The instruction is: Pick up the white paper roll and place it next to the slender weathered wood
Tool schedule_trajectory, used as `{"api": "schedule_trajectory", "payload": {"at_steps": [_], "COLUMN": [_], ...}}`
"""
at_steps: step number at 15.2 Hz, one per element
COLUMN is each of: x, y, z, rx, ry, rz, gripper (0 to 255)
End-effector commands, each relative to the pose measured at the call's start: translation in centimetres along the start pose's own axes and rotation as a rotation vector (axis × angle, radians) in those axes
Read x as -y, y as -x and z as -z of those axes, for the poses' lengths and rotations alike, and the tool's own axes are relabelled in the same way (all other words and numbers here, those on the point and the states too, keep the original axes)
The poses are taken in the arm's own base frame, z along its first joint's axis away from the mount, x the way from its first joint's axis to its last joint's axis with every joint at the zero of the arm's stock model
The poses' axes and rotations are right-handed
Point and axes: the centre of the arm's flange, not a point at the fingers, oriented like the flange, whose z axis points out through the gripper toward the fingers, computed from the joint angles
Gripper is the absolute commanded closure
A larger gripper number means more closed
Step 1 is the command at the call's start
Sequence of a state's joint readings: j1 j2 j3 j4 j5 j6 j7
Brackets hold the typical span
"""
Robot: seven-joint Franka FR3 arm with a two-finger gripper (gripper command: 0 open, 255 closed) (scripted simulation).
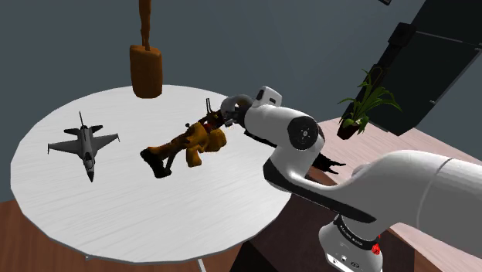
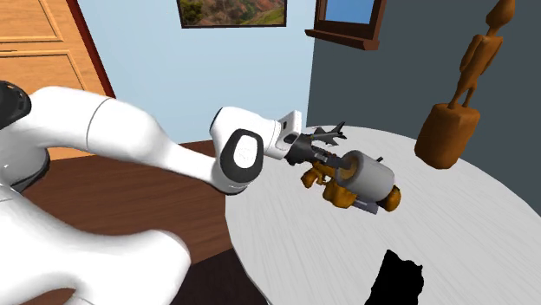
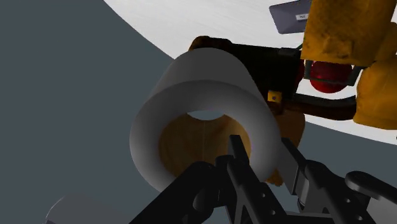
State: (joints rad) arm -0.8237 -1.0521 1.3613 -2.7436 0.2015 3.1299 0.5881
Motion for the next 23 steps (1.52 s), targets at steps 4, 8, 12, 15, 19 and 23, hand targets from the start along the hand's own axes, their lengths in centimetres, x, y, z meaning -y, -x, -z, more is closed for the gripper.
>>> {"api": "schedule_trajectory", "payload": {"at_steps": [4, 8, 12, 15, 19, 23], "x": [-4.6, -8.3, -12.0, -14.8, -18.5, -22.2], "y": [-0.3, -0.5, -0.8, -0.9, -1.2, -1.4], "z": [-4.6, -8.3, -12.1, -14.9, -18.7, -22.4], "rx": [-0.003, -0.003, -0.003, -0.003, -0.003, -0.003], "ry": [-0.002, -0.002, -0.002, -0.002, -0.002, -0.002], "rz": [0.001, 0.001, 0.001, 0.001, 0.001, 0.001], "gripper": [255, 255, 255, 255, 255, 255]}}
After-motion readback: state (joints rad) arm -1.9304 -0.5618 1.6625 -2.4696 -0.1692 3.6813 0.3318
